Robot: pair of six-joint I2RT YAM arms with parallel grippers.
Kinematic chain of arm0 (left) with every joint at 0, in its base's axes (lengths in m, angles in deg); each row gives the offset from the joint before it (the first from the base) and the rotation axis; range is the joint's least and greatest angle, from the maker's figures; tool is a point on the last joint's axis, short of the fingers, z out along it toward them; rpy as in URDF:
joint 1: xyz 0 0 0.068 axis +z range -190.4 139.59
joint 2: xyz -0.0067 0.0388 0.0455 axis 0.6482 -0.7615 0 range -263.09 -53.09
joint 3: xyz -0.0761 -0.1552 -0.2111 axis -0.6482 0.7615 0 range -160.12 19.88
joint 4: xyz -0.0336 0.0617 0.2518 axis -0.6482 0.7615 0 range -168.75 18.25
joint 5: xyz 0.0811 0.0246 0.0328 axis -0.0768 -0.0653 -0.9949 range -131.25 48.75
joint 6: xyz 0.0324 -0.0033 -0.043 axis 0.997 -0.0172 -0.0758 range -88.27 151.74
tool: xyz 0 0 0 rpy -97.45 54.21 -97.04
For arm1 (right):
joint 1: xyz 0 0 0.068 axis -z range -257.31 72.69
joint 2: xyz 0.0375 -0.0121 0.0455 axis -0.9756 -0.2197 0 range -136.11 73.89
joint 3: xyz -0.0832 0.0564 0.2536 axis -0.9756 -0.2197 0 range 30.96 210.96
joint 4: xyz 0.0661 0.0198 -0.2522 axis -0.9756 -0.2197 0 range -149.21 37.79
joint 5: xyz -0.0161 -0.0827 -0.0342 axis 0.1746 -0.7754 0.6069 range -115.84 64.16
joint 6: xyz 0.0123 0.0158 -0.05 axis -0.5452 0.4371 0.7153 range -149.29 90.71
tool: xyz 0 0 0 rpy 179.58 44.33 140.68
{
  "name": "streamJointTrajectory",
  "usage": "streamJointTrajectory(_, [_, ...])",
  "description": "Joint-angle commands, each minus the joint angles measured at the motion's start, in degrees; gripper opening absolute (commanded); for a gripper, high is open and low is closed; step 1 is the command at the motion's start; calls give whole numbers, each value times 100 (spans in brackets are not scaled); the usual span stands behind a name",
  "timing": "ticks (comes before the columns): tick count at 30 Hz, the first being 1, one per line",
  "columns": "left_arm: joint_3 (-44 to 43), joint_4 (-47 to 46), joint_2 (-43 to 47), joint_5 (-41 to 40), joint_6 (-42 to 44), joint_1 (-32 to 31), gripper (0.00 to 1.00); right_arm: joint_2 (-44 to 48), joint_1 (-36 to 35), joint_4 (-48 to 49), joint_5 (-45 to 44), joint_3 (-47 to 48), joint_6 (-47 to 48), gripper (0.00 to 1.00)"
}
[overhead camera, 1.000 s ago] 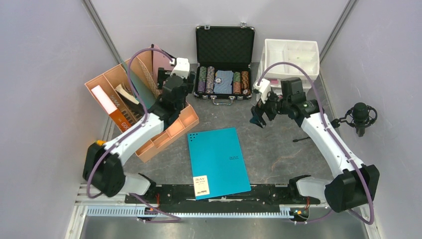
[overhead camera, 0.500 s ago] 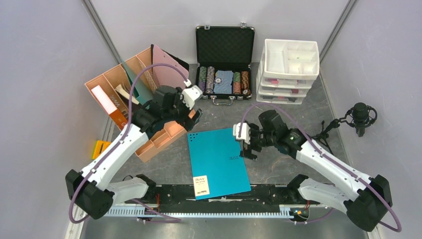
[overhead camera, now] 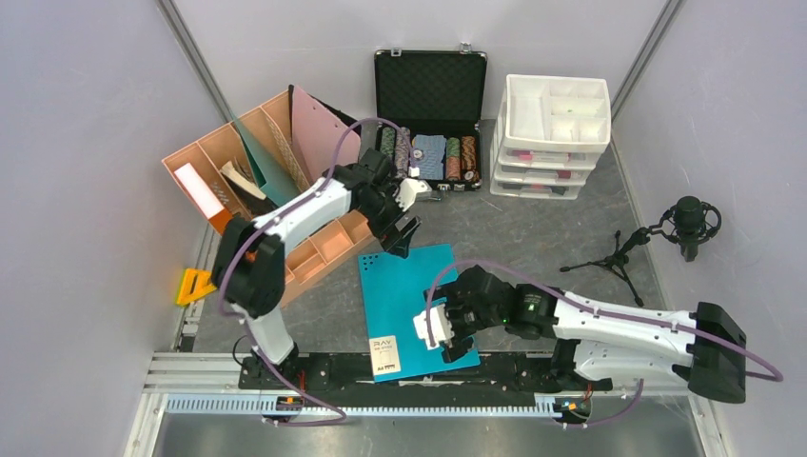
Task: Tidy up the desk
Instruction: Pick up the folder from the center of the board.
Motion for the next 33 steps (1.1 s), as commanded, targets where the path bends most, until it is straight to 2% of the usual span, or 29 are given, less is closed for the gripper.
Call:
streamJointTrajectory(1, [-774,586,-780,537,463,-11,100,-205,-559,614,-545,-136,257,98])
streamJointTrajectory(6, [-1278,820,-1482,485,582,-11,100,-601,-1182,997,-739,-312,381,98])
streamJointTrajectory(16, [-1329,833,-1753,157,673,-15,100,-1384,-1749,1362,-248,-169,102,98])
streamJointTrajectory(21, [-1251,839,-1742,76,688,-15,100,-1617,-1783,1468,-139,-165,-14,98])
streamJointTrajectory(23, [-1210,837,-1714,57,707,-11,100,-1701,-1783,1561,-360,-197,-44,98])
streamJointTrajectory(29, [-961,840,-1619,-30,878,-11,100,-1923,-1698,1553,-1144,-224,22,91])
streamJointTrajectory(33, [-864,1000,-1652,-17,1047,-11,100,-1931,-1394,1422,-1411,-223,23,85])
